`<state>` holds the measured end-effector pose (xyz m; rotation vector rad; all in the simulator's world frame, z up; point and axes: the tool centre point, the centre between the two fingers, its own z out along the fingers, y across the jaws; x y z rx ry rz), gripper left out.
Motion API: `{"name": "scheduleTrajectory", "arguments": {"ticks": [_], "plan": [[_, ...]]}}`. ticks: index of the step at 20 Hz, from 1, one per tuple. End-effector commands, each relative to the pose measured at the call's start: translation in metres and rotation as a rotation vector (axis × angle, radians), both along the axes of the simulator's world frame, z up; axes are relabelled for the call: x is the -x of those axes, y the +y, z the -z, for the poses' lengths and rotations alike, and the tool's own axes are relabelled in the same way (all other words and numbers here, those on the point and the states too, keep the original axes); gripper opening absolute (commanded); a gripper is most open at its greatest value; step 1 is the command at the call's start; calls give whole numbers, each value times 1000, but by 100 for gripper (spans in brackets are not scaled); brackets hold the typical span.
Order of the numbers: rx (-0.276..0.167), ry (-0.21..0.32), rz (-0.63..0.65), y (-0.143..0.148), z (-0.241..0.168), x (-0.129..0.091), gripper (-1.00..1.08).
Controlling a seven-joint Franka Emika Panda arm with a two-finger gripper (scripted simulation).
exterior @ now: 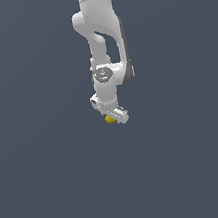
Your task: Pick up the object and move it to a goal position.
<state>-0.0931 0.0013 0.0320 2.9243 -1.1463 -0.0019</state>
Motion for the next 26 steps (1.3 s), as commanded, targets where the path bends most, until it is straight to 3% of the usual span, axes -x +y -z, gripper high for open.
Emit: {"name": "scheduleTrajectory", "arguments": {"ticks": [1,2,3,17,26], "plan": [[0,-1,0,0,4,-1,100],[0,-1,0,0,4,-1,100],[0,-1,0,0,4,-1,-100],[-1,-3,0,0,-1,-1,-100],[-1,-3,0,-10,-40,-2,-100]]}}
